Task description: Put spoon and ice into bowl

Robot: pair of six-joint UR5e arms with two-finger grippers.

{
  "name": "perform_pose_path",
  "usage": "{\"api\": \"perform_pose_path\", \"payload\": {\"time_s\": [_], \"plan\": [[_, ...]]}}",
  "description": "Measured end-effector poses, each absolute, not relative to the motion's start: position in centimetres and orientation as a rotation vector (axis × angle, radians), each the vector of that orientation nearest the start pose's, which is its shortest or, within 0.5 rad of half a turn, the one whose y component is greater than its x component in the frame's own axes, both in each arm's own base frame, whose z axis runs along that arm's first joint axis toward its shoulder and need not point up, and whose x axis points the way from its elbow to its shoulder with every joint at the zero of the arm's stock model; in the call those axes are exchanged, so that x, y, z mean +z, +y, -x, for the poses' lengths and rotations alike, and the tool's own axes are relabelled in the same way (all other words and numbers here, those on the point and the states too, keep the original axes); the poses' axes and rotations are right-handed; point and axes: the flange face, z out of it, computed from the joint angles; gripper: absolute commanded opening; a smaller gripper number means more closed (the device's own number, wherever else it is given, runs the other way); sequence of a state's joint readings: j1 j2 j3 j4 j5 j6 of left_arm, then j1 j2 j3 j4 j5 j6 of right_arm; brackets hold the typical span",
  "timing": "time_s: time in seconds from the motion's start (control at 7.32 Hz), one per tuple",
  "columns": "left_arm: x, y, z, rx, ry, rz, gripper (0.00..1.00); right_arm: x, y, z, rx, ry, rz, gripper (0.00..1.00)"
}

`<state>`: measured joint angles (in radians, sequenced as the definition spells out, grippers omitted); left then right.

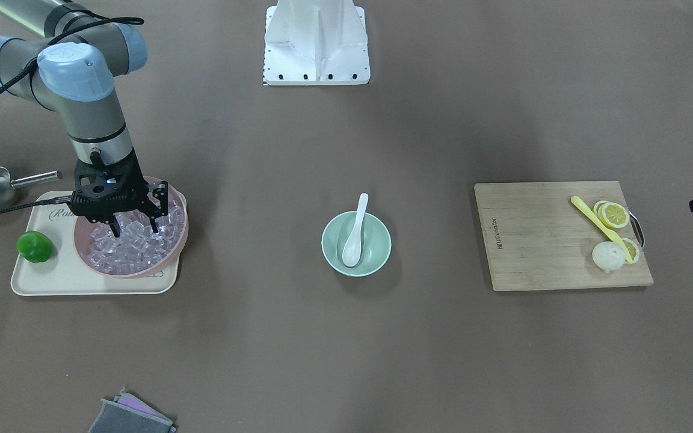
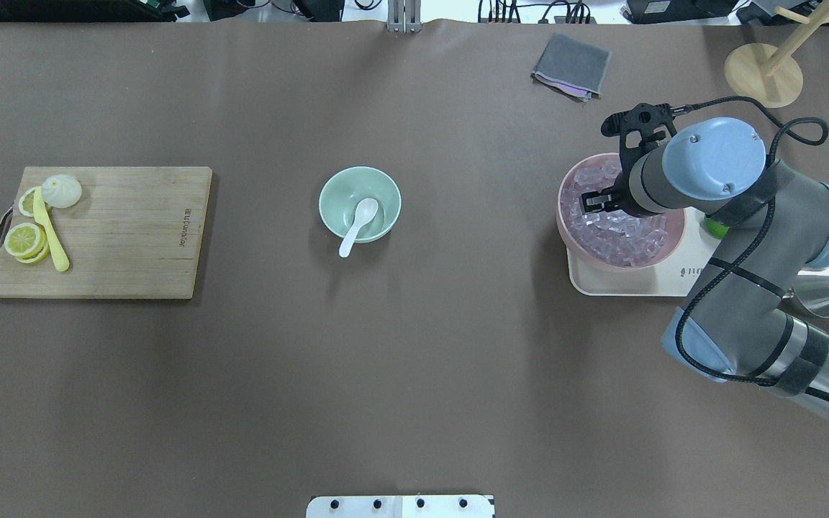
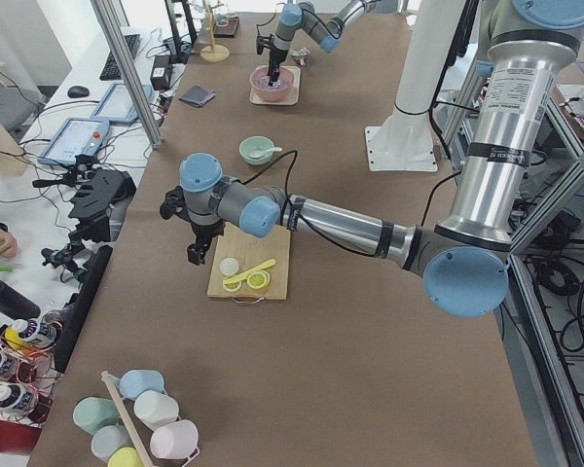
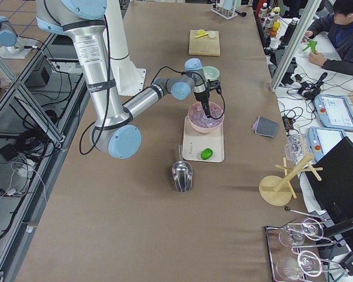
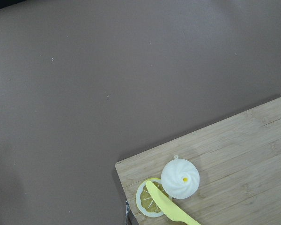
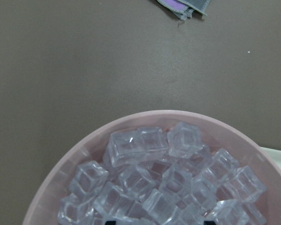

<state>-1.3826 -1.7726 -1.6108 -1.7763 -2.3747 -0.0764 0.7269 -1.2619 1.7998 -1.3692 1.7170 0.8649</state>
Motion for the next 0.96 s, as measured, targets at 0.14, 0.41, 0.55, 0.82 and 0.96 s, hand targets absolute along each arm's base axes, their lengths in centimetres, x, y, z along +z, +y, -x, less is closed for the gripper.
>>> {"api": "perform_pose_path", "payload": {"time_s": [0.14, 0.41, 0.55, 0.82, 0.96], "plan": [[50.47, -58.68, -4.93, 0.284, 0.843, -0.314, 0.99, 37.35, -49.29, 37.33, -0.04, -0.642, -0.384, 0.65], [50.56, -58.67, -5.01, 0.28, 0.844, -0.31, 0.99, 37.51, -49.33, 37.21, -0.041, -0.638, -0.385, 0.65], [50.56, -58.67, -5.02, 0.278, 0.844, -0.31, 0.99, 37.65, -49.3, 37.11, -0.041, -0.636, -0.383, 0.64], [50.56, -58.67, -5.07, 0.277, 0.844, -0.309, 0.99, 38.05, -49.17, 36.94, -0.04, -0.631, -0.379, 0.64], [50.56, -58.67, -5.1, 0.277, 0.844, -0.308, 0.99, 38.14, -49.13, 36.98, -0.04, -0.629, -0.377, 0.63]]}}
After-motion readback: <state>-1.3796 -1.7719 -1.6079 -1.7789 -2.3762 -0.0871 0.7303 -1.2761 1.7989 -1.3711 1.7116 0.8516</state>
